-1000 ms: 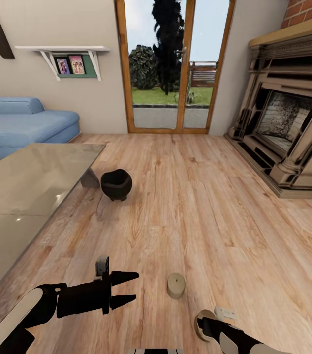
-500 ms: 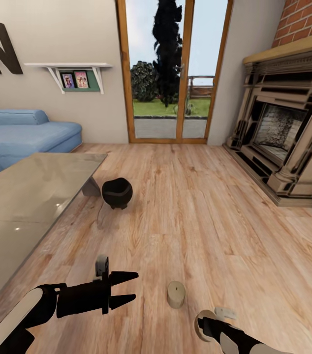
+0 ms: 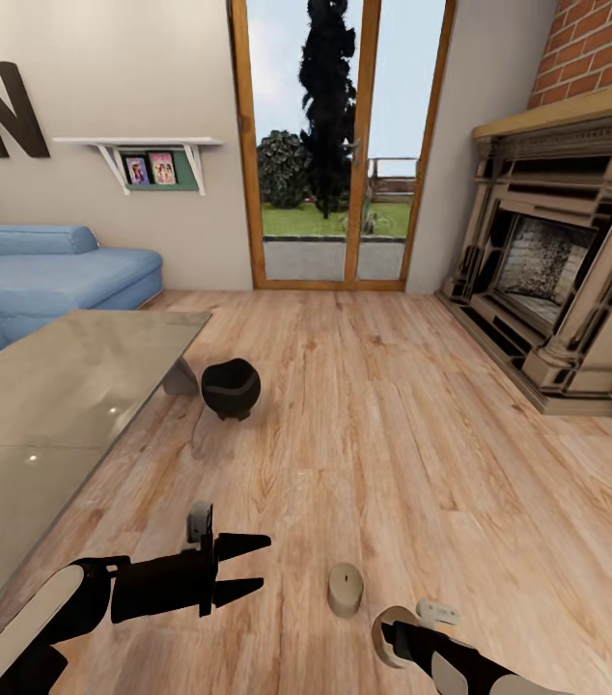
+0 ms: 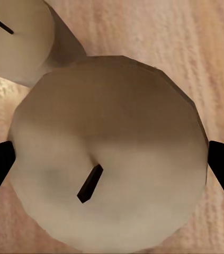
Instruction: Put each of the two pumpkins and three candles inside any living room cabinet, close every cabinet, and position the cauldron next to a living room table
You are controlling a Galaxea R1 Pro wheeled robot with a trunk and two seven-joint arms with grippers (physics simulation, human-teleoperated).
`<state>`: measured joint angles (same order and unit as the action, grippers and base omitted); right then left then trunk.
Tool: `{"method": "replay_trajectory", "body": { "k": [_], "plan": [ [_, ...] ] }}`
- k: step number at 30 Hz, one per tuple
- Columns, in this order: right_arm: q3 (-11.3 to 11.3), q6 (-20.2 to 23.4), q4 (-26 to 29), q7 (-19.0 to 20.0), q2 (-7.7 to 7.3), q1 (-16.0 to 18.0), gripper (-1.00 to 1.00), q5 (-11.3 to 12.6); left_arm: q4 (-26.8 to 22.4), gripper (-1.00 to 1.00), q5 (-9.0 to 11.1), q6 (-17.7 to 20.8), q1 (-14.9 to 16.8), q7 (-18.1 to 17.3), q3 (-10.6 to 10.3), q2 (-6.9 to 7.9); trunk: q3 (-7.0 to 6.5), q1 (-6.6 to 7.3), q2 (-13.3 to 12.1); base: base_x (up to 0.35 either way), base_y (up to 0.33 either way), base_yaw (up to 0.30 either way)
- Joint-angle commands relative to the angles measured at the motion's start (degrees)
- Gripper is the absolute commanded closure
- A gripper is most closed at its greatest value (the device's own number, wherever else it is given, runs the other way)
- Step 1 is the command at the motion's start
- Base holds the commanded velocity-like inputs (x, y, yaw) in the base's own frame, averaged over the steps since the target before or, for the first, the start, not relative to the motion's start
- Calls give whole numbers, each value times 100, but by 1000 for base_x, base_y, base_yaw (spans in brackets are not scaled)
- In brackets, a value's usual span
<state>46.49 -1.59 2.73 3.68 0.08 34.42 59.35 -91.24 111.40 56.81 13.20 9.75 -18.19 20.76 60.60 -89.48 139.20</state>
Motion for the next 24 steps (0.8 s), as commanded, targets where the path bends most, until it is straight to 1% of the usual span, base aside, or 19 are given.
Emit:
{"method": "replay_trajectory", "body": {
  "k": [1,6,9,10,13,22,24],
  "plan": [
    [44,-17,-10,26,0,3,100,59,-2,-100,49,1,8,57,-3,5,-14,24,-40,0,0,0],
    [39,-17,-10,20,0,3,100,64,6,-100,8,-10,29,123,3,15,-103,133,-240,0,0,0],
    [33,-17,-10,26,0,3,100,84,9,-100,-27,-11,34,411,14,7,-157,199,-360,0,0,0],
    [32,-17,-10,27,4,3,100,89,9,-100,-33,-12,34,536,49,3,-175,221,-401,0,0,0],
    [28,-17,-10,28,7,3,100,93,38,-100,-38,-12,35,648,124,-1,-229,287,-521,0,0,0],
    [27,-17,-10,28,6,3,100,95,123,-100,-53,-21,42,687,158,3,-391,485,-882,0,0,-2],
    [27,-17,-10,27,8,3,100,96,124,-100,-60,-21,42,692,158,5,-426,529,-962,0,0,-121]
  ]
}}
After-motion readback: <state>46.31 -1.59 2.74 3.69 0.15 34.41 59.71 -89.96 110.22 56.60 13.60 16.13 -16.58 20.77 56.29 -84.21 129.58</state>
